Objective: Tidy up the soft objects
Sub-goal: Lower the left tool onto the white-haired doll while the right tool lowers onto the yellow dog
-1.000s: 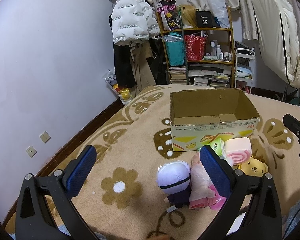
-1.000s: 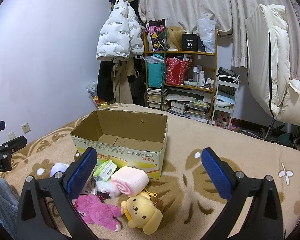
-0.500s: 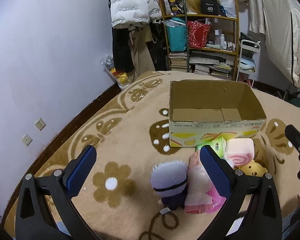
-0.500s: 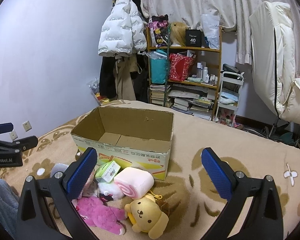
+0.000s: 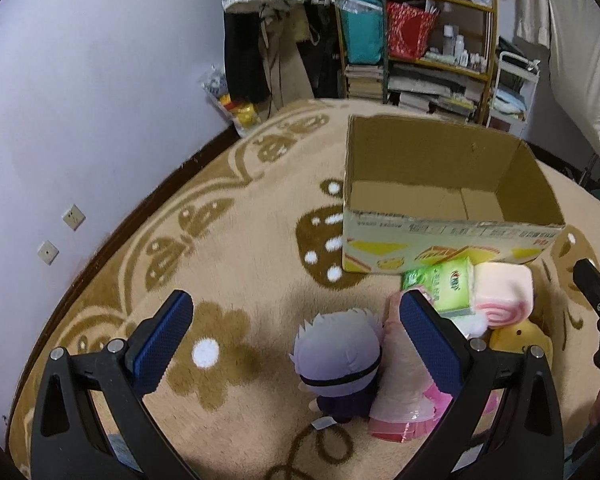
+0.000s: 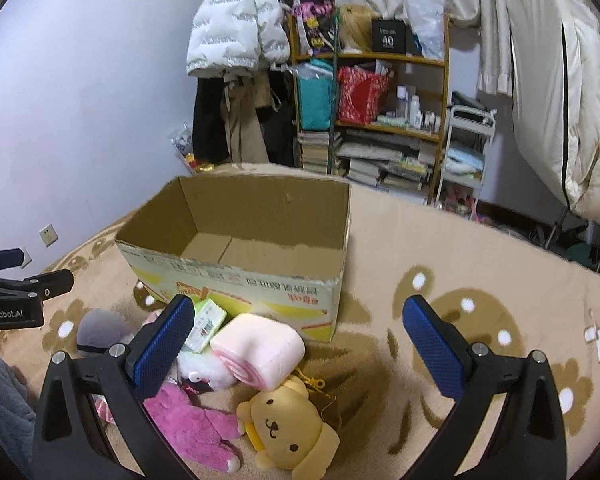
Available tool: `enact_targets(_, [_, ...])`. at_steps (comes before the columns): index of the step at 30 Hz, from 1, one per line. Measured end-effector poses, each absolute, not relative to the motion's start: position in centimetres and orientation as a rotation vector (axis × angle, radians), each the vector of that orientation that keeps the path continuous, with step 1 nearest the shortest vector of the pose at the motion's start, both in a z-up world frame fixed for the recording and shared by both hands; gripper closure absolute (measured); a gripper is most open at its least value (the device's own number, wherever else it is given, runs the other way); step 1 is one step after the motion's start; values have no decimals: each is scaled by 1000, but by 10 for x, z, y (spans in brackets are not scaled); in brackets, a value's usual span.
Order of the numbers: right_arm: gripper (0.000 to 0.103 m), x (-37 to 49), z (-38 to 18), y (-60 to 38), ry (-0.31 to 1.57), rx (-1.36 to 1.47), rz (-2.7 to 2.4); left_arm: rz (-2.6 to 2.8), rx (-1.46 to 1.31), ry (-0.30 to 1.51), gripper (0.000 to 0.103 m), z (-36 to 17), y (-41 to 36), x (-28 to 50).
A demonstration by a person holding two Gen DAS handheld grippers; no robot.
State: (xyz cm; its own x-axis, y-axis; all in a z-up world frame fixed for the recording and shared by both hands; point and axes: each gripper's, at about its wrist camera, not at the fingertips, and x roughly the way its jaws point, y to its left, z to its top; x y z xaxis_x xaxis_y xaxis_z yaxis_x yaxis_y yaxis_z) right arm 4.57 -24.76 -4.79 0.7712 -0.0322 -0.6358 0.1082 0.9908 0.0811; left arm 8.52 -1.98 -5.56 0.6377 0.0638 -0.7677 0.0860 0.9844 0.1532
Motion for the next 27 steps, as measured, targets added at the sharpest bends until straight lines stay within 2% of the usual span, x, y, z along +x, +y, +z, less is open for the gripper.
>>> enact_targets(12, [0, 67, -94, -266, 886, 246, -43, -15, 169, 1040, 1, -97, -17, 107])
enact_targets(27, [0, 84, -154, -252, 1102, 222, 16, -54, 191, 1207, 1, -143, -26, 122])
